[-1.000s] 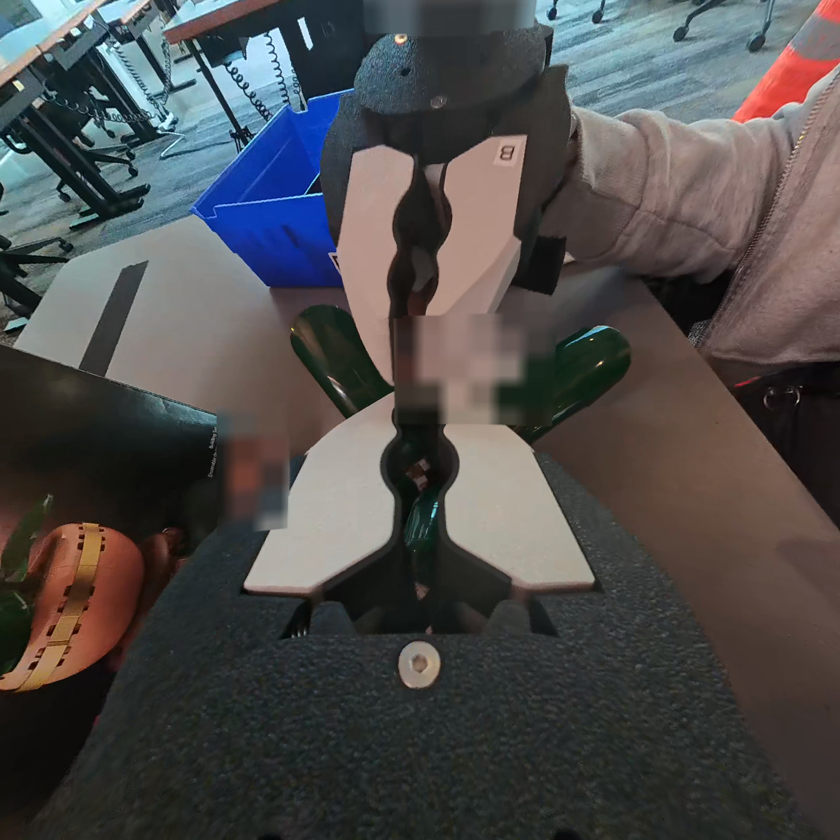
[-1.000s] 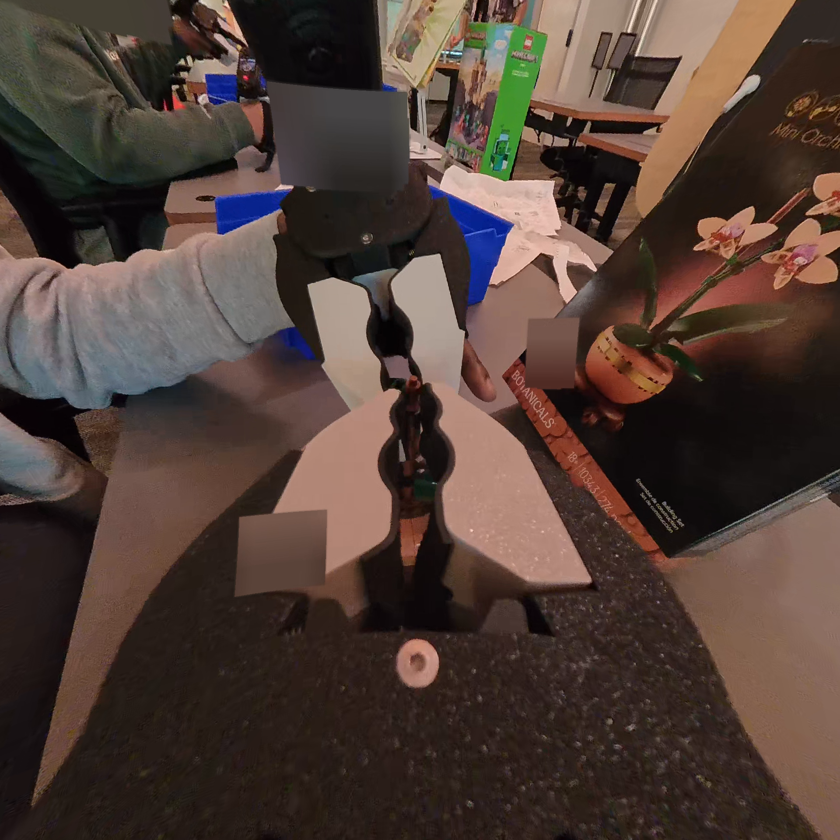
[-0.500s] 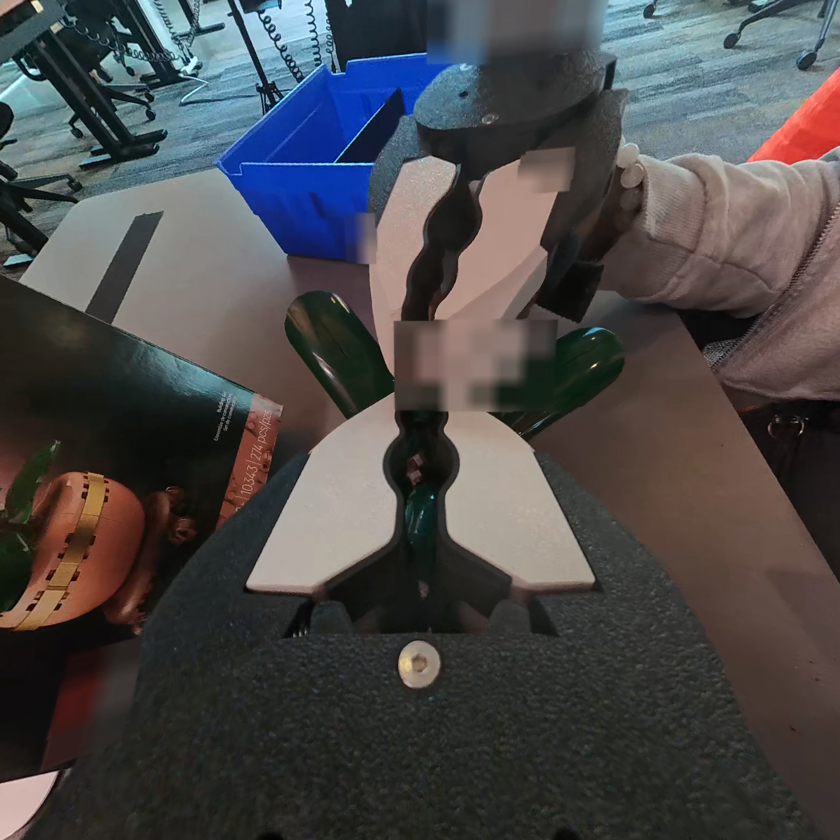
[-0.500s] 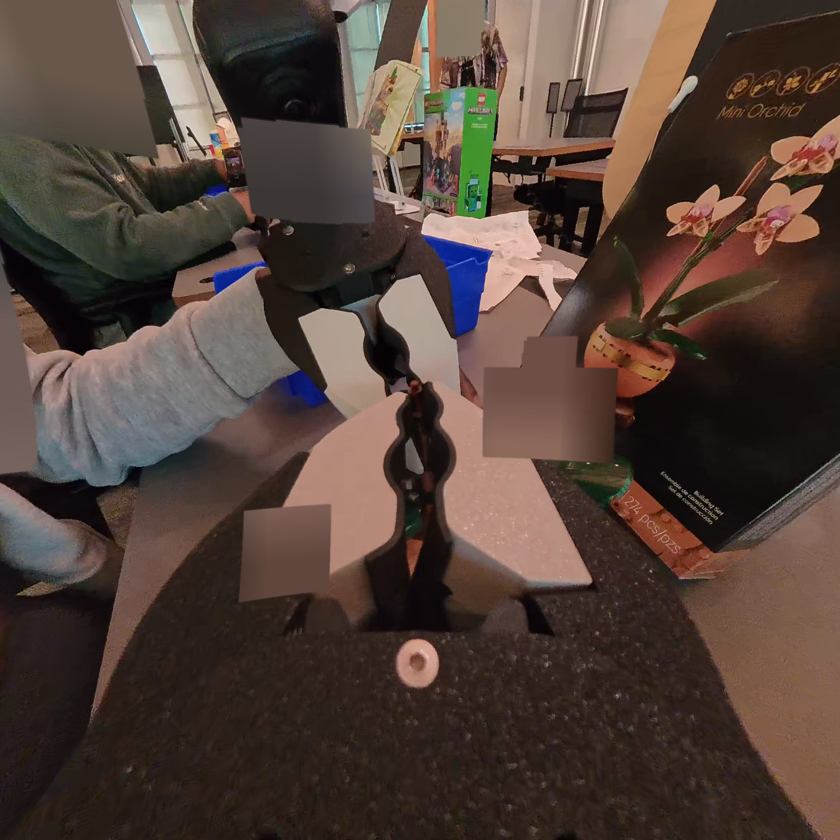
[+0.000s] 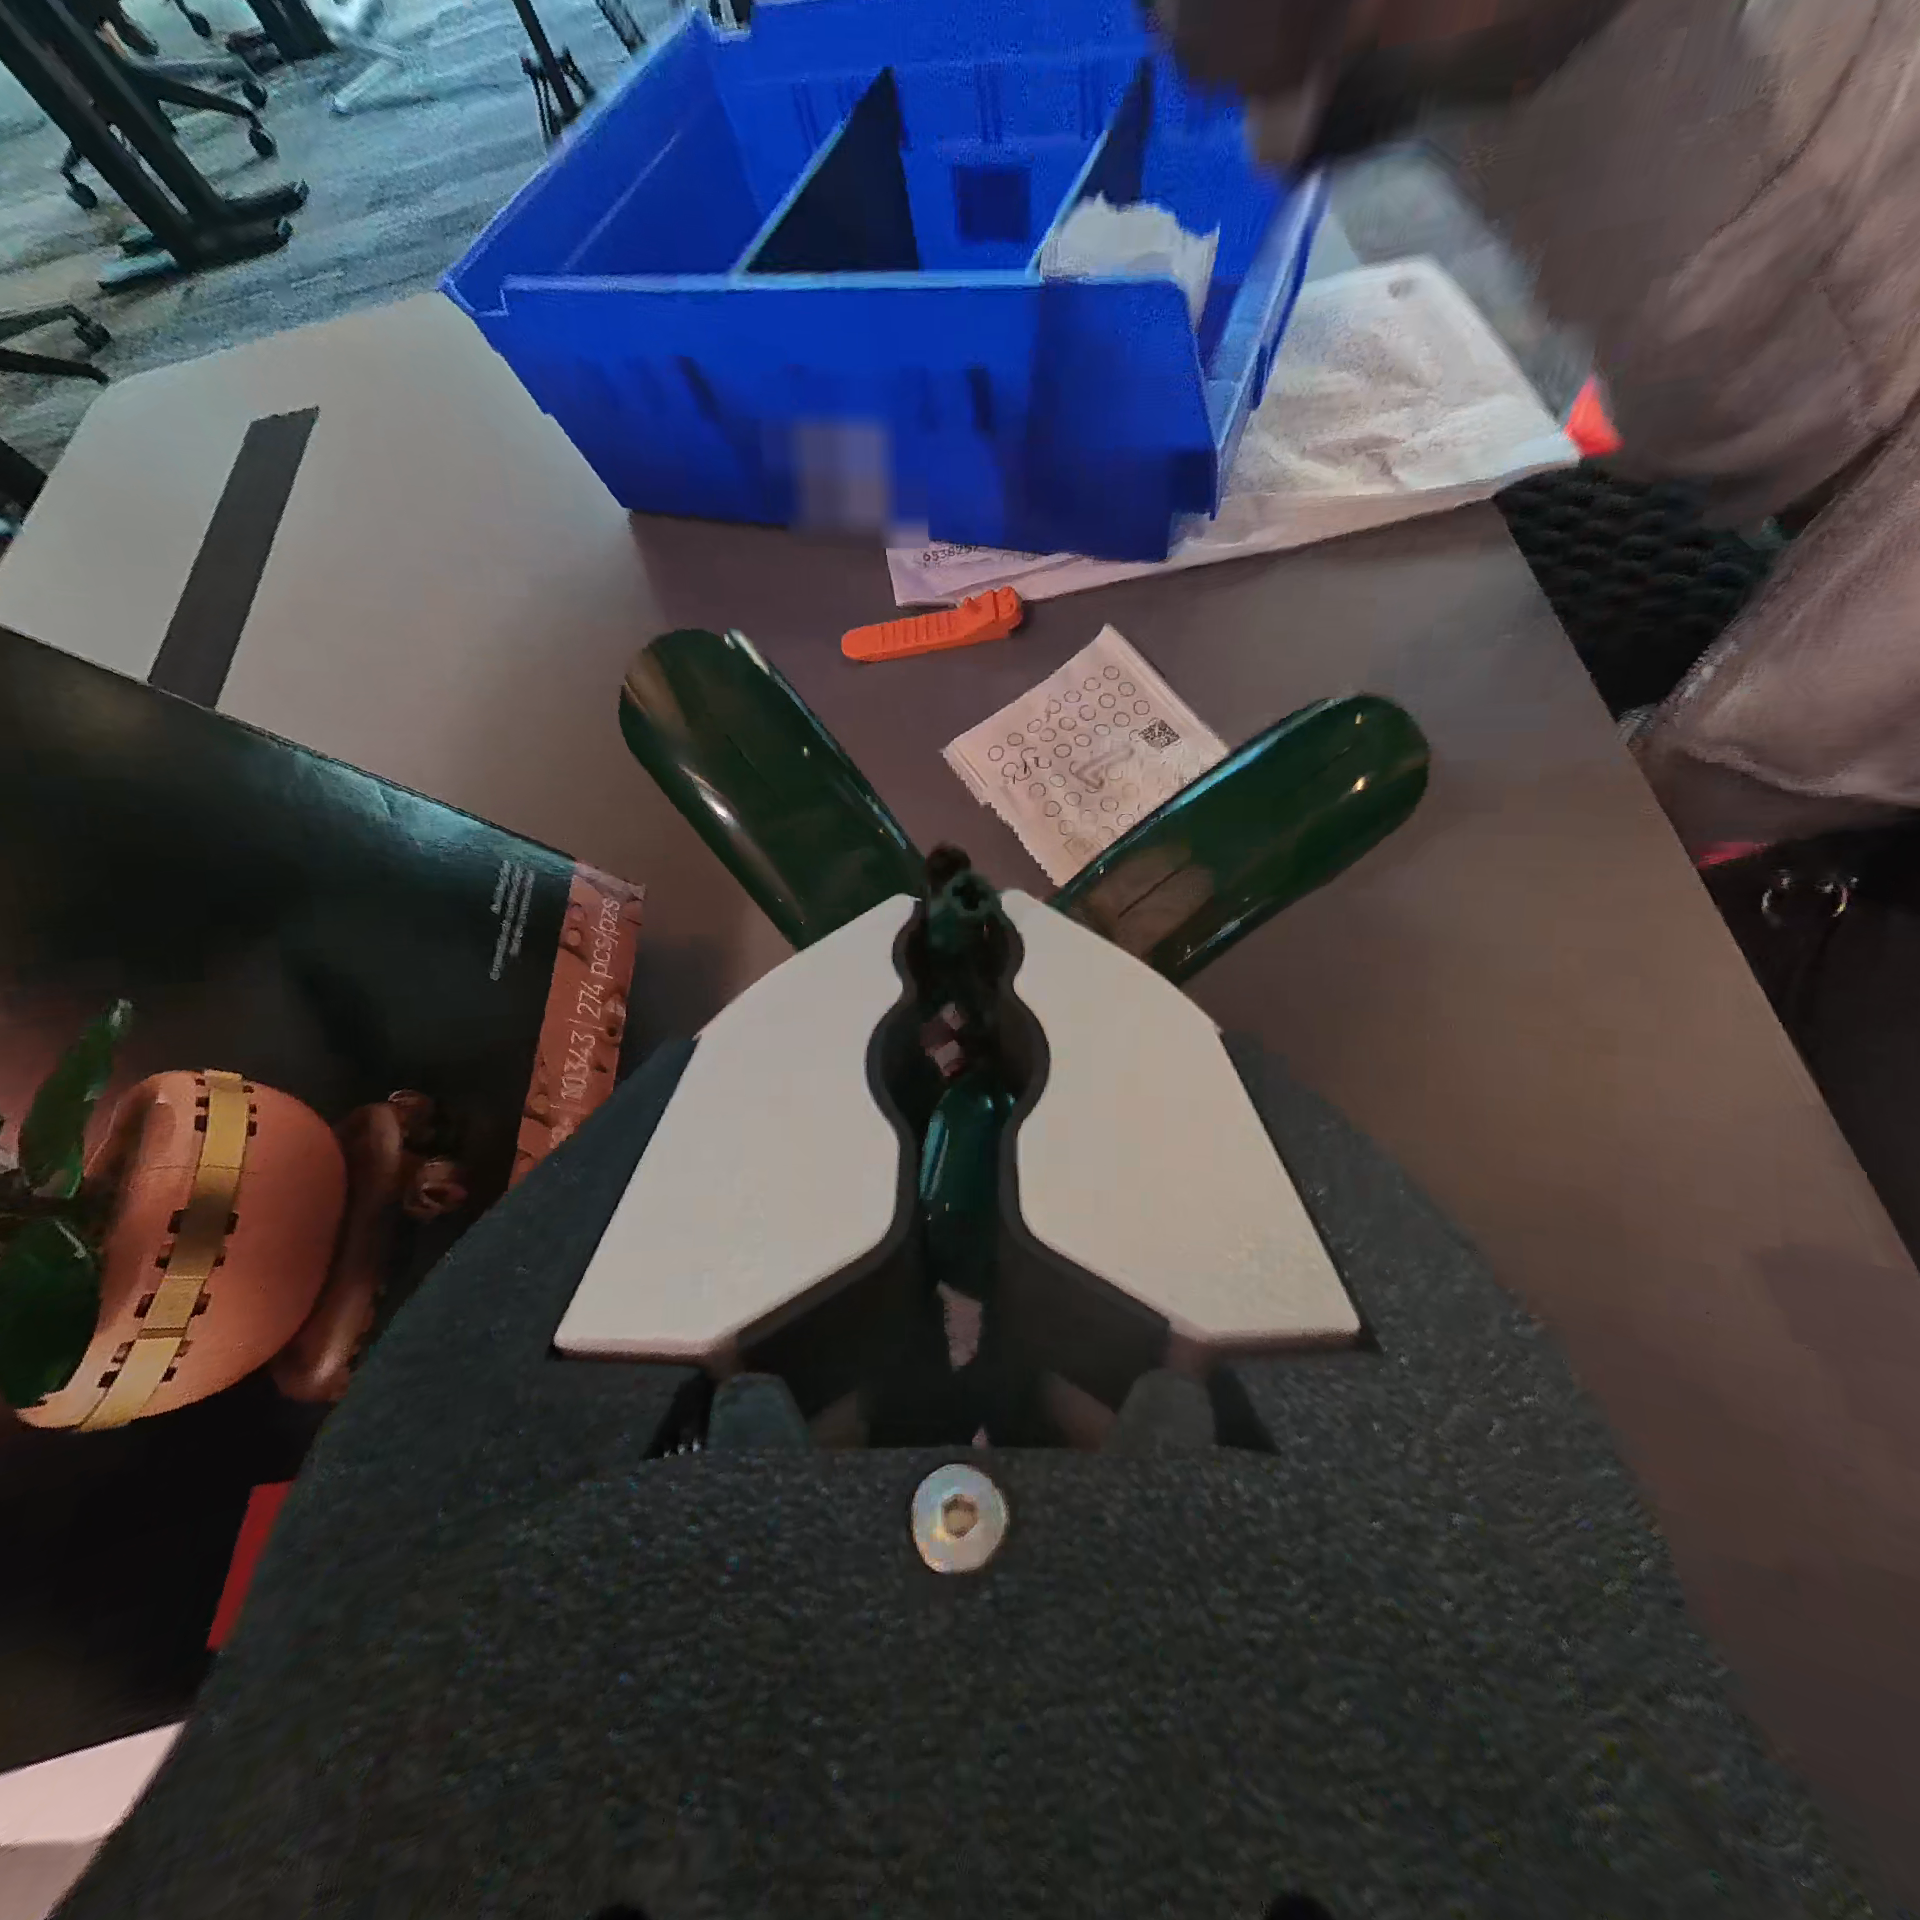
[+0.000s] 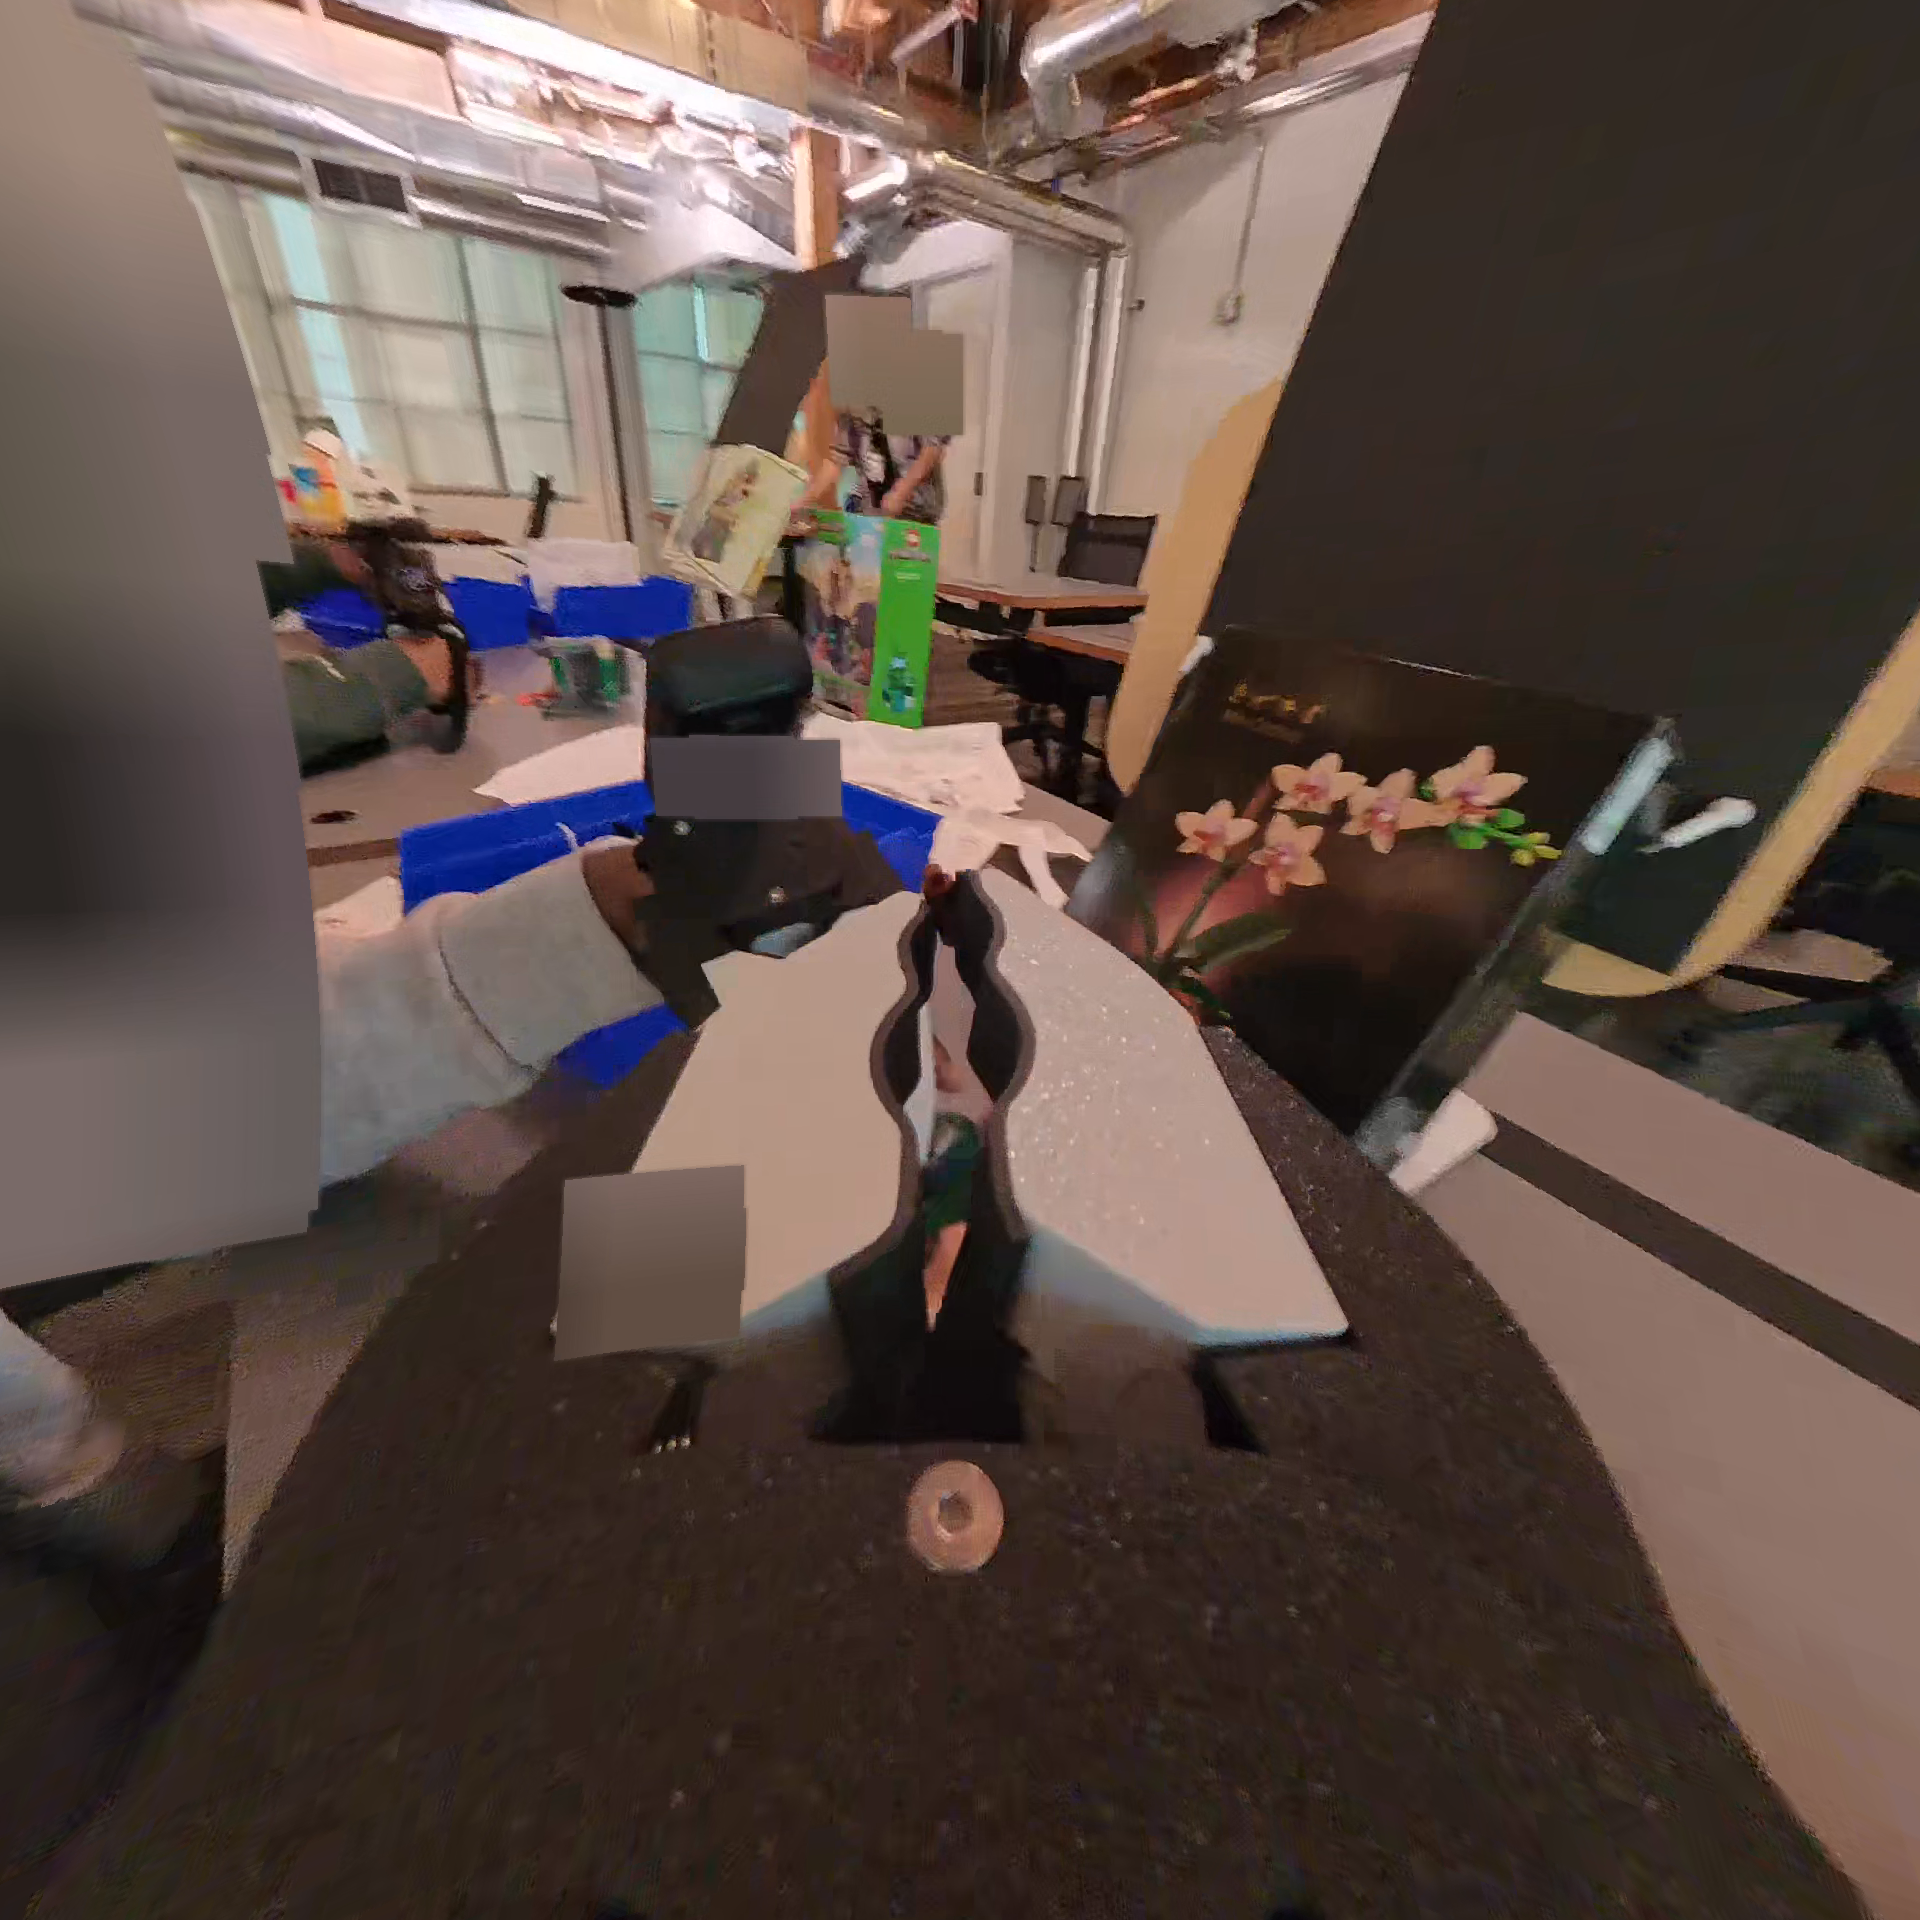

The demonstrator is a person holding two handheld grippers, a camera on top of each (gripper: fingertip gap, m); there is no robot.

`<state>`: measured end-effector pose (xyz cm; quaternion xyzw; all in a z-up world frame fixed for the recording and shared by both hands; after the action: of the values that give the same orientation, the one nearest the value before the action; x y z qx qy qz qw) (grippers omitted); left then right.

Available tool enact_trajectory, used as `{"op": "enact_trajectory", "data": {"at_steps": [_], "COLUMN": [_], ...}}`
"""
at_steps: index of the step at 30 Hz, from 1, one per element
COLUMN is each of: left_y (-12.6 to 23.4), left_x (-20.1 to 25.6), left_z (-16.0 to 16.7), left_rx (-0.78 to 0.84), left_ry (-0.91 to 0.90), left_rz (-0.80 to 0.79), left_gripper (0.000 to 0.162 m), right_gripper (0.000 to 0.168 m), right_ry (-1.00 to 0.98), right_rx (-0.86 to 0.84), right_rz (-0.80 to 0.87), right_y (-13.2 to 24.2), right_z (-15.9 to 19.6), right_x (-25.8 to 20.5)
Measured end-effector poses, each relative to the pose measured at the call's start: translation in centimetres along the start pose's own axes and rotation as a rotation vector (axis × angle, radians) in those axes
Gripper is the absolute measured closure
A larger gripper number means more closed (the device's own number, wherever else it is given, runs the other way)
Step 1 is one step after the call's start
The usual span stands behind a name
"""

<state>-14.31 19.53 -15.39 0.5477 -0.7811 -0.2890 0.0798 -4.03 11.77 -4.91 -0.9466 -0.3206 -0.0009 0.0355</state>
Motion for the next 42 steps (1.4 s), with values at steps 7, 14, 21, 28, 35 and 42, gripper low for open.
{"op": "enact_trajectory", "data": {"at_steps": [7, 14, 21, 28, 35, 42], "left_y": [0.2, 1.9, 1.8, 1.9, 2.0, 1.8], "left_x": [-0.3, -0.2, 0.6, 0.7, 0.6, 0.7], "left_z": [0.4, -1.4, -2.2, -2.1, -1.5, -1.3], "left_rx": [0.005, 0.082, 0.089, 0.091, 0.088, 0.063], "left_ry": [-0.018, -0.045, -0.076, -0.077, -0.068, -0.078], "left_rz": [-0.034, -0.099, -0.105, -0.12, -0.126, -0.129], "left_gripper": [0.139, 0.134, 0.132, 0.132, 0.132, 0.132], "right_gripper": [0.163, 0.163, 0.163, 0.156, 0.145, 0.126], "right_ry": [-0.071, -0.195, 0.036, 0.082, 0.111, 0.126], "right_rx": [-0.422, -0.574, -0.641, -0.698, -0.724, -0.812], "right_rz": [0.412, 0.364, 0.375, 0.381, 0.426, 0.454], "right_y": [14.2, 18.3, 17.5, 17.2, 17.4, 17.5], "right_z": [3.9, 9.4, 10.6, 10.9, 10.8, 11.0], "right_x": [4.1, 3.7, 4.0, 4.5, 5.3, 6.6]}}
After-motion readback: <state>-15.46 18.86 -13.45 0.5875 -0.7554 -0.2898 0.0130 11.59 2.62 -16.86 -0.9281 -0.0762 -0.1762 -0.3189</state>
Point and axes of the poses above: each gripper's, where its closed fingertips meet, y back along the fingers, z out of its underside, x = y × z across the jaws, the point moved 4 cm from there along y, back along the fingers, and after that the axes turned 2 degrees about -y, right-handed, at the moved point
